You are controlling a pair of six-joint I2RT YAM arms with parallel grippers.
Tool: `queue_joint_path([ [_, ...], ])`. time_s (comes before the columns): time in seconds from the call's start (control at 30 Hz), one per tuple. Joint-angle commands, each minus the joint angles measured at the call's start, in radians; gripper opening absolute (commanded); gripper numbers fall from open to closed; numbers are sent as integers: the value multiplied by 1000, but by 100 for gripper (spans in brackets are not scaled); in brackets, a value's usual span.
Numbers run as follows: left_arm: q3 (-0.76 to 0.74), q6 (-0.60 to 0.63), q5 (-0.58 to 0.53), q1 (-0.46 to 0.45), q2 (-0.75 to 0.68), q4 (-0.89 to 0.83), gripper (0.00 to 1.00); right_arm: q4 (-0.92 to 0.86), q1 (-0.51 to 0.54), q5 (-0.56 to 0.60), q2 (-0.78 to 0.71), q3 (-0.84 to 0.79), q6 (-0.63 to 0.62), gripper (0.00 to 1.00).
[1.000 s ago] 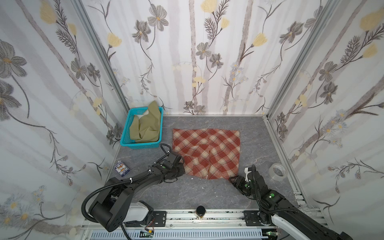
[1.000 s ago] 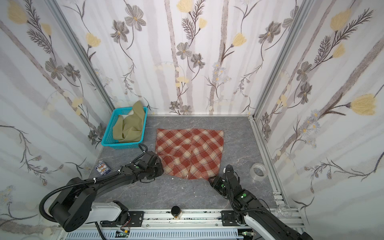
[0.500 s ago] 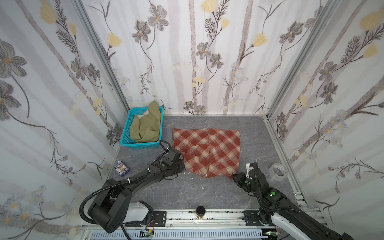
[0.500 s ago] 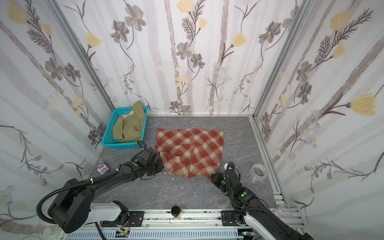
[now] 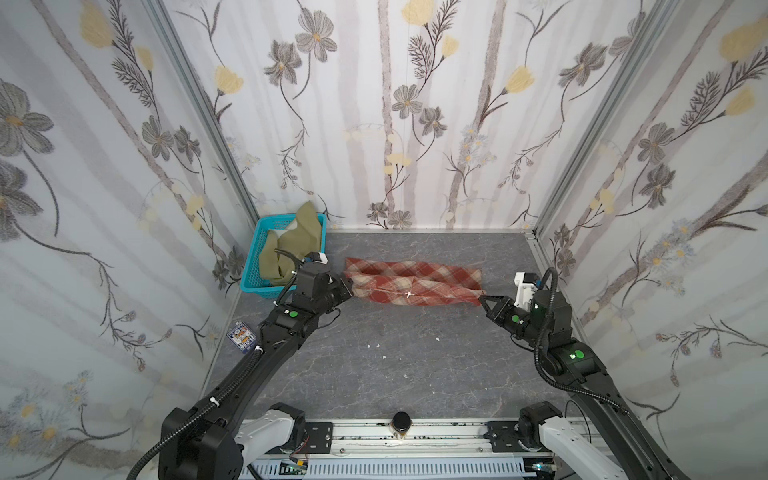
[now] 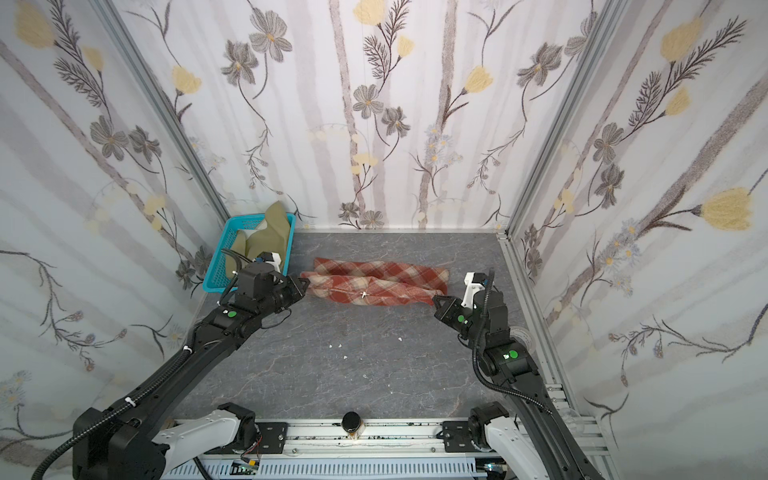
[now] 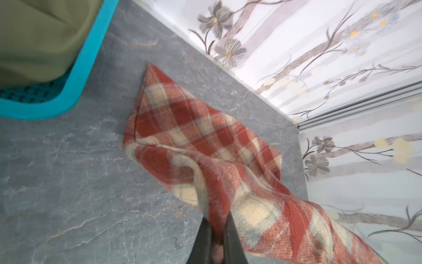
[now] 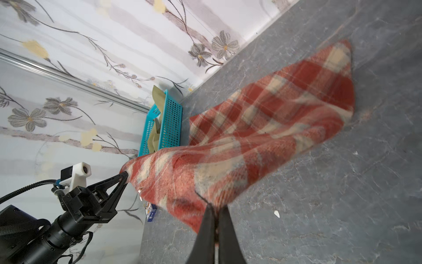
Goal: Fold and stack the skirts
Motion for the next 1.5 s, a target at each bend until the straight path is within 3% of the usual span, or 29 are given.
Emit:
queue_joint_path([
  [0.0, 59, 34, -110, 35, 5, 0, 0, -6, -37, 14, 38, 92, -104, 0],
  [0.27, 150, 65, -92, 41, -20, 0, 0, -37, -51, -100, 65, 176, -169, 0],
  [0.5, 270, 106, -124, 42, -24, 0, 0, -44, -51, -65, 57, 235, -222, 0],
  [0.9, 576, 190, -118, 44, 133, 0, 0, -70, -63, -39, 107, 388, -304, 0],
  [1.13, 679, 244, -154, 44, 184, 1, 0, -102, -54, -112, 71, 400, -300, 0],
  [1.3, 808, 267, -134, 43, 260, 1, 0, -131, 57, -91, 23, 368, -276, 0],
  [1.47, 963, 297, -117, 43, 374, 1, 0, -2, 263, -59, -30, 243, -116, 0],
])
